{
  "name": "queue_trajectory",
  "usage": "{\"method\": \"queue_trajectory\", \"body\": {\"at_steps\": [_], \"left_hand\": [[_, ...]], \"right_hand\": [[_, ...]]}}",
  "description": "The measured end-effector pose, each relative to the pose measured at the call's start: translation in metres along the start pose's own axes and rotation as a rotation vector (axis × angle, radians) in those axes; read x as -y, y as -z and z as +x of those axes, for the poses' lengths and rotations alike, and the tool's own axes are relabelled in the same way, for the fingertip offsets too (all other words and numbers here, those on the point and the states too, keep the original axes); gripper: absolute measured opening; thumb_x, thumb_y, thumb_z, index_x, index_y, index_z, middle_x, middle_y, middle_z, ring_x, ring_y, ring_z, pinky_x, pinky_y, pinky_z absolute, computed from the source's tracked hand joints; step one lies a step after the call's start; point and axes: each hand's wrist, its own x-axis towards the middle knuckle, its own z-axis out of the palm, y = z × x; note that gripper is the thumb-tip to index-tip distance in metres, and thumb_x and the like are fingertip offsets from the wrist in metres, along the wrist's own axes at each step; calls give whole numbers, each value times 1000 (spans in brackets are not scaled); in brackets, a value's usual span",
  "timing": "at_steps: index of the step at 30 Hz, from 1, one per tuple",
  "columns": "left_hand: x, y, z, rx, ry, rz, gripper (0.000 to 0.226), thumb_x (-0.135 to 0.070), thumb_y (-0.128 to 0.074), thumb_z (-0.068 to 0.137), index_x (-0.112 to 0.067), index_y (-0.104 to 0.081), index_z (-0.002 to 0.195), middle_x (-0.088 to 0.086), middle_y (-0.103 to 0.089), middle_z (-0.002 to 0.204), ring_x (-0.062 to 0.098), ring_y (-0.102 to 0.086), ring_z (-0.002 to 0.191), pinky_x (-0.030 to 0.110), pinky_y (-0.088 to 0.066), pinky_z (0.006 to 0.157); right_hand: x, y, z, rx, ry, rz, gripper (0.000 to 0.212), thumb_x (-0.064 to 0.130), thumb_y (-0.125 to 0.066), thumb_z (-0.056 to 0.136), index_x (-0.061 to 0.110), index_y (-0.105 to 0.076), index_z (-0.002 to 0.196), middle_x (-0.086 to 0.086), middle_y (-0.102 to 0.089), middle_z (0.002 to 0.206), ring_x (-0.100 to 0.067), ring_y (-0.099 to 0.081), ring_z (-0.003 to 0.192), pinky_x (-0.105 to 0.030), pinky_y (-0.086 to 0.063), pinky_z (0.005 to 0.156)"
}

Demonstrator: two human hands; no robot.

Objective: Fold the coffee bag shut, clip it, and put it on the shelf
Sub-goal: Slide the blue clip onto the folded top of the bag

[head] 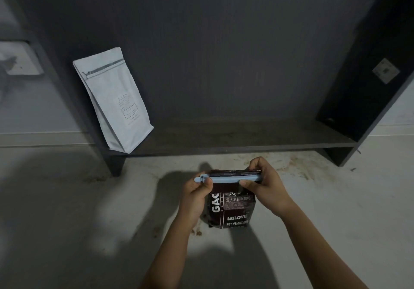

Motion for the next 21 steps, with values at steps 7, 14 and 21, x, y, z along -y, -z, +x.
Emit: {"method": "queue_trajectory", "body": {"at_steps": [7,14,21], "left_hand": [[-2,-2,-1,-28,-8,25,30,-47,-69,67,-18,-70,76,-7,-75,70,3,-69,69,12,-51,59],[-1,-15,-2,-132,5,-61,15,-7,-53,87,-5,-62,76,-3,-72,58,6,-67,59,15,-51,53],[2,-10,1,-112,-50,-16,14,-15,-60,83,-5,-60,73,-5,-69,57,3,-64,58,14,-50,54]], "right_hand": [[-2,1,0,5,9,5,39,-2,-68,73,27,-43,71,-11,-50,74,-24,-49,68,-35,-45,58],[-1,1,-3,0,-16,29,31,14,-70,66,30,-44,69,-9,-51,72,-25,-49,67,-39,-44,59],[-1,-1,-4,1,-21,36,30,15,-70,66,30,-44,70,-14,-51,75,-28,-51,69,-44,-44,62]]}}
